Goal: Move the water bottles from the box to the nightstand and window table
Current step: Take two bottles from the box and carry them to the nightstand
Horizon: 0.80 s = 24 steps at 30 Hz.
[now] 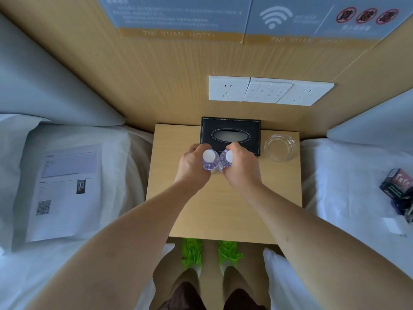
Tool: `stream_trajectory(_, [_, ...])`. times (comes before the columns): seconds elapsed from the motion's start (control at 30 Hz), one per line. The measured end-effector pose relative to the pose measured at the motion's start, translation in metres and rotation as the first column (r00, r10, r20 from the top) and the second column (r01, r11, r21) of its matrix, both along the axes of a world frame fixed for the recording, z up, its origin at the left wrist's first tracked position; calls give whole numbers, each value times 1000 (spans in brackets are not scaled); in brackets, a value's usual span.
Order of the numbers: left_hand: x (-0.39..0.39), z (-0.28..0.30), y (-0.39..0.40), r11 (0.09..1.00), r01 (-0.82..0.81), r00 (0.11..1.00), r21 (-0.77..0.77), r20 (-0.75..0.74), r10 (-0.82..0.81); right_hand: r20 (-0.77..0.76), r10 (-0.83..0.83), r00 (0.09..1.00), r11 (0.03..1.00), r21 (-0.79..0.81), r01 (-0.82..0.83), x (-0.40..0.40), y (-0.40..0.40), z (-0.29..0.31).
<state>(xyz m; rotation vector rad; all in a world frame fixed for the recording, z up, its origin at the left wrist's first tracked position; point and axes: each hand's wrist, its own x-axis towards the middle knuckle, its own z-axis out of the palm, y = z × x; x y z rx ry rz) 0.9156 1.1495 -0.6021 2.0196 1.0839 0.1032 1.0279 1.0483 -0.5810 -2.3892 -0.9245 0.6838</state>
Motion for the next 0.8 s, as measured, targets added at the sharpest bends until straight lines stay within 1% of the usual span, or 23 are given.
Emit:
stream_trajectory(0.13, [3, -1, 3, 1000, -18, 999, -14, 43, 19, 3, 17, 1000, 999, 33, -17, 3, -2, 0])
stream_trajectory(0.23, [2, -1, 1, 1000, -10, 999, -5, 46, 10, -2, 31, 1000, 999, 32, -31, 4, -3, -2])
stream_trajectory(0.33, [0, 5, 0, 1000, 25, 1000, -10, 3, -25, -26, 65, 998, 998, 0, -65, 3, -3, 2])
stream_trajectory(0.43, [0, 16, 1, 996, 85, 995, -5, -48, -85, -14, 111, 994, 993, -43, -111, 4, -5, 11])
stream_trajectory(0.6, [0, 54, 9, 985, 165, 979, 58, -132, -156, 69, 163, 984, 981, -120, -154, 16, -10, 47])
stream_trajectory(0.7, [12, 95, 15, 974, 182, 977, 136, -136, -163, 123, 172, 977, 978, -138, -154, 28, -11, 83])
stream_trajectory(0.8, [26, 144, 17, 948, 213, 973, 237, -137, -184, 192, 148, 970, 985, -120, -127, 40, -11, 126])
